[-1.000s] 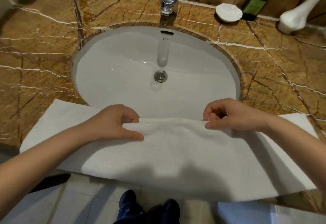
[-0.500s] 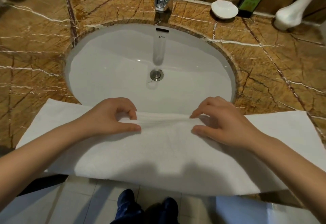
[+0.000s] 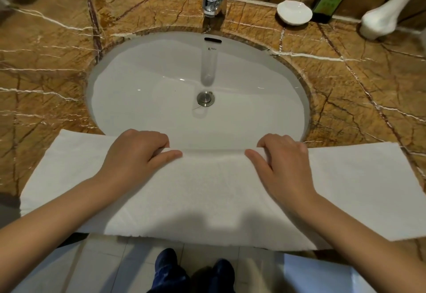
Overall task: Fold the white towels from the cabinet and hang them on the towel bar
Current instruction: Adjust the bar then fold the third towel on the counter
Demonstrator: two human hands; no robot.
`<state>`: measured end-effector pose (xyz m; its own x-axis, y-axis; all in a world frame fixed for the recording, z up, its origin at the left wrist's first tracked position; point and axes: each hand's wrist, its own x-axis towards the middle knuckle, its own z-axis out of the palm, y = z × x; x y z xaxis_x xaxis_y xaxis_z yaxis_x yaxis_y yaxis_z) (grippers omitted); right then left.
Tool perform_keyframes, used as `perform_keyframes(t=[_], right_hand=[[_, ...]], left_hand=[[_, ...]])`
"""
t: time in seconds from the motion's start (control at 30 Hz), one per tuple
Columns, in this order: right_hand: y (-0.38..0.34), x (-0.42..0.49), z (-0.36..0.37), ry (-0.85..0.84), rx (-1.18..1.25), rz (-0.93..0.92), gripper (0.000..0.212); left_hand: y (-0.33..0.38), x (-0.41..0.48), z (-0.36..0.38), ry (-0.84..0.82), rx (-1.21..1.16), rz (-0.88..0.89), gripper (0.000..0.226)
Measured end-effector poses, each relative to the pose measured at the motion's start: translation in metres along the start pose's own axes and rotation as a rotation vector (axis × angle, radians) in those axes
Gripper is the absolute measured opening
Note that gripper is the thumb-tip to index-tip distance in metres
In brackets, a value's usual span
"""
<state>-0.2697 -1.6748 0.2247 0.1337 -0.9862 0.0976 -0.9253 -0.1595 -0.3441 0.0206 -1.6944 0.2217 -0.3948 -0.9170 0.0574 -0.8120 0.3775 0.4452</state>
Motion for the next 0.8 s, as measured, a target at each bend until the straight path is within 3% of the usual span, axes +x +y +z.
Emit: perform_keyframes(t=[0.1, 0.2, 0.3, 0.47, 0.63, 0.8], right_hand=[[0.002, -0.002, -0.006, 0.035, 0.009, 0.043, 0.027], [0.007, -0.005, -0.01, 0.048, -0.13, 0.051, 0.028], [-0.003, -0.023, -0.01, 0.106, -0.11, -0.086, 0.036], [-0.011, -0.065, 0.003, -0.308, -0.185, -0.135, 0.062], [-0.003, -0.066, -0.006, -0.362, -0.192, -0.087, 0.062], [0.015, -0.08, -0.019, -0.354, -0.213, -0.059, 0.061]], left_hand=[[-0.001, -0.001, -0.002, 0.089, 0.069, 0.017, 0.058], [-0.009, 0.0, -0.001, 0.091, 0.097, -0.001, 0.056], [-0.021, -0.005, 0.0, 0.079, 0.089, 0.016, 0.053], [-0.043, -0.009, -0.003, 0.073, 0.198, -0.016, 0.066], [-0.046, -0.008, -0.006, 0.111, 0.17, -0.053, 0.063], [-0.062, -0.026, -0.025, 0.078, 0.062, 0.036, 0.04]])
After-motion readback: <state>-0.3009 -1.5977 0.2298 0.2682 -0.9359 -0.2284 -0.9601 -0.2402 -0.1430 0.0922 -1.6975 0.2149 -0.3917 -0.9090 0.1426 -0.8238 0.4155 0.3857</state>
